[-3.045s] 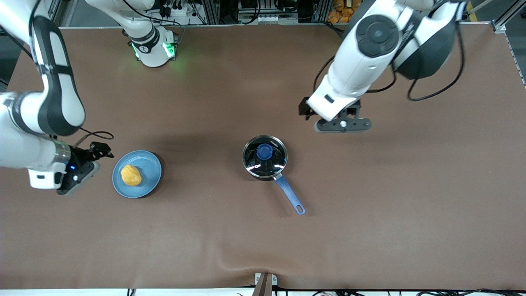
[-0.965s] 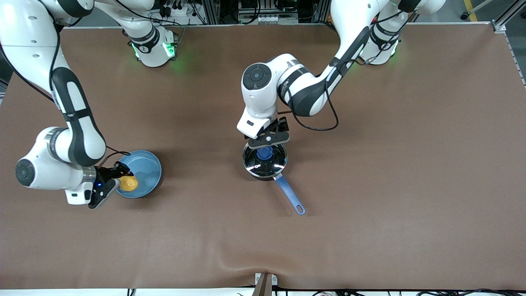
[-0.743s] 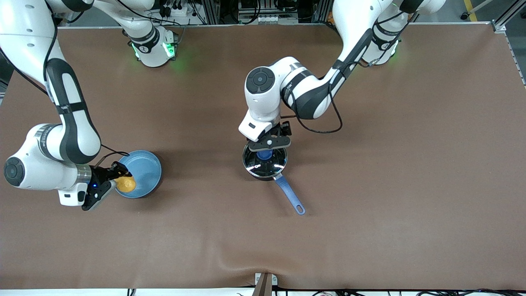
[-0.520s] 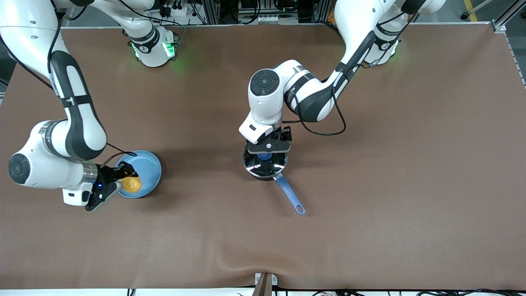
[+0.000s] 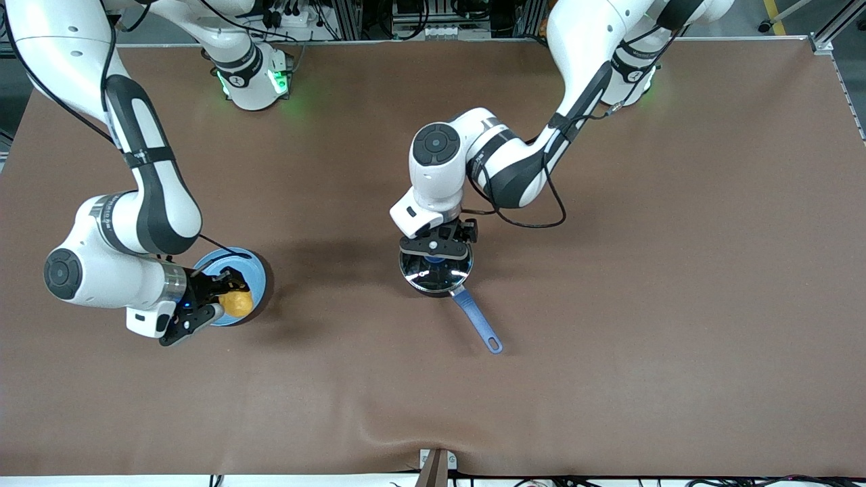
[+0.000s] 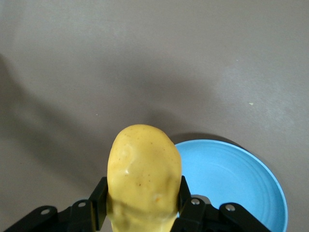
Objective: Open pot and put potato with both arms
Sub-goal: 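Grasp the potato with the right gripper while the left gripper grasps the knob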
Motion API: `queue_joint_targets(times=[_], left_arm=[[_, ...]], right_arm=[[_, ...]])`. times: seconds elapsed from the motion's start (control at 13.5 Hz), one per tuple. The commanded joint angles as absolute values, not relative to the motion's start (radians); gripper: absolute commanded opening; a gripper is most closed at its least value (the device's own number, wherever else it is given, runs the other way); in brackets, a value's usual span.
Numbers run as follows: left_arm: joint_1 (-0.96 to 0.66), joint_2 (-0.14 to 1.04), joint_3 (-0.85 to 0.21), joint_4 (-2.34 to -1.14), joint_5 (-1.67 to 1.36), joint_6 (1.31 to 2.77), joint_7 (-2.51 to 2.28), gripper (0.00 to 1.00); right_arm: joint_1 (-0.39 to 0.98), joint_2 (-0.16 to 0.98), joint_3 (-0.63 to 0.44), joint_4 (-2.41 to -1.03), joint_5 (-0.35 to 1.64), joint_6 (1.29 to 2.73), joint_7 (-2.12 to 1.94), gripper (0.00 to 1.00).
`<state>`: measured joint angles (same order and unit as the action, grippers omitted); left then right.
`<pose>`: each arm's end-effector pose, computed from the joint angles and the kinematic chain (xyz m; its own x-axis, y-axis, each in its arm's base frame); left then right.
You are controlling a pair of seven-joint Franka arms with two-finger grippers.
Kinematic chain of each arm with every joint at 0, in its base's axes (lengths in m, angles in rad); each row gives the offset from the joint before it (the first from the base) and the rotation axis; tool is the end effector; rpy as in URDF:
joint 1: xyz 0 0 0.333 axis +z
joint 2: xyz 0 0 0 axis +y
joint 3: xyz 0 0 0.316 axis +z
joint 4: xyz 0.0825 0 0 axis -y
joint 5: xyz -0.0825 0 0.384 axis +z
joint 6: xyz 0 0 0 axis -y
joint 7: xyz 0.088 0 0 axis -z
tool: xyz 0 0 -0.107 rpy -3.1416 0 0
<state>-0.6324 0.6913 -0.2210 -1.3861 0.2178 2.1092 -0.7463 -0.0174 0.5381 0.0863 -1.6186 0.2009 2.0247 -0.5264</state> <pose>0.5141 -0.5225 0.3141 0.9845 -0.1607 0.0707 -0.1607 -0.9870 -0.0053 0.6704 0.0509 0.3034 0.8832 0.4687 -0.0167 0.4499 -0.8568 -0.2521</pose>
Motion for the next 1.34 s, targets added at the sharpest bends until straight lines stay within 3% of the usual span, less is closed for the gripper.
queue_joint_targets(times=[0.0,0.45,0.74,1.11,1.26], left_arm=[[-0.635,0.715,-0.224,-1.364,0.236,2.129,-0.736,1.00],[-0.634,0.735,-0.224,-1.364,0.236,2.183,-0.736,1.00],[-0.632,0.736,-0.224,-1.365,0.232,2.184,-0.736,0.98],[-0.624,0.749,-0.224,-1.365,0.229,2.198,-0.736,0.78],[-0.623,0.749,-0.224,-1.365,0.227,2.198,-0.738,0.56]], right_arm=[[-0.023,0.519,0.089,-1.615,0.210,2.016,-0.483,0.00],[-0.015,0.523,0.086,-1.531,0.198,2.019,-0.453,0.00],[0.060,0.537,0.087,-1.480,0.201,2.025,-0.333,0.00],[0.178,0.560,0.087,-1.422,0.196,2.023,-0.227,0.00],[0.222,0.560,0.087,-1.422,0.196,2.023,-0.184,0.00]])
